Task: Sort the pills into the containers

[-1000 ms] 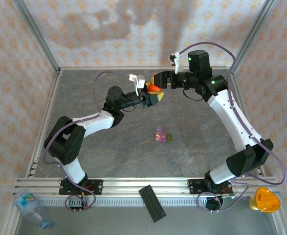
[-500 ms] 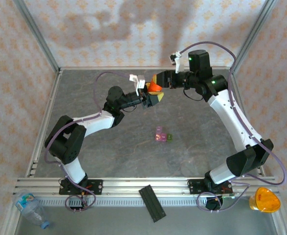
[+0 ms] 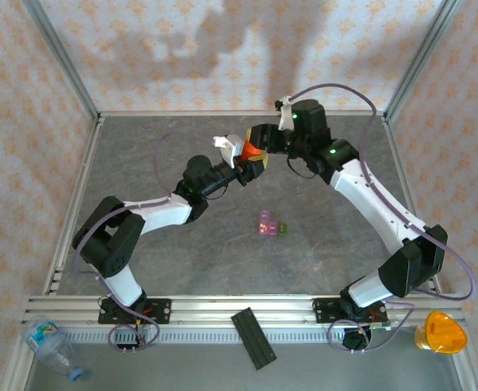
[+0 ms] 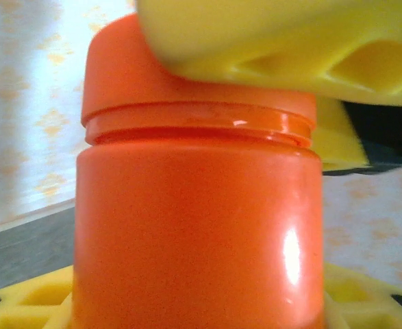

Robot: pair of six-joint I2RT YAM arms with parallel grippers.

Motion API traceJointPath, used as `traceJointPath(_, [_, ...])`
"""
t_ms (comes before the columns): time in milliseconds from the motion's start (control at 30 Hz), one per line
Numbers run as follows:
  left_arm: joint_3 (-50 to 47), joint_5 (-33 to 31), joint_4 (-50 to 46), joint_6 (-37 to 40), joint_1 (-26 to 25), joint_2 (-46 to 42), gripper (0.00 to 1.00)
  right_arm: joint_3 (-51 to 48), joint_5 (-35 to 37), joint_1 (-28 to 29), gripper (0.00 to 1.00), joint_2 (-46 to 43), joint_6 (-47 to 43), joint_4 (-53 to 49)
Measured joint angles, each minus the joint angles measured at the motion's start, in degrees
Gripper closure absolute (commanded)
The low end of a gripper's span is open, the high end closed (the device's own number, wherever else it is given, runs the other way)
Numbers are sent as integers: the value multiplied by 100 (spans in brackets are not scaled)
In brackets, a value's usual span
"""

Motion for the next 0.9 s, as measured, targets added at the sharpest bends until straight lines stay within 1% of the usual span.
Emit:
traceJointPath(100, [-103,-887,-59,352,-203,0,100,-264,750,273,66,2,409,400])
traceJointPath(200, [-116,-1589,-72,562,-356,0,100,-299,1213,444,67,76,667,612])
traceJointPath(267, [-116,-1849,-61,584,-385,0,100,-297,1338,494,65,140,758,739])
traceJointPath(300, [-116,-1930,-50,581,-391,0,100,-286,1360,496,62,170,791,778])
traceJointPath(333, [-116,-1993,-46,581,-396,2,100,-264,1364,501,58,195,802,791])
traceJointPath(400, [-116,-2090,28,575,-396,4,100,-168,1355,494,37,243,817,769])
traceJointPath(500, [-81,-2114,330,625,-459,4,100,15,1196,374,24,271,966,651])
traceJointPath(600, [-74,-1974,409,629,-461,4,100,184,872,146,18,214,1012,505])
traceJointPath(667, [-74,-1707,409,529,-337,4,100,223,643,-90,15,90,981,435])
traceJointPath(733, [-72,-1362,426,369,-157,4,100,240,389,-376,14,-87,909,339])
traceJointPath(833, [-57,-673,452,66,149,4,100,343,-109,-793,15,-308,728,170])
traceJointPath(900, [31,-81,516,-208,343,46,100,483,-483,-970,15,-343,518,15])
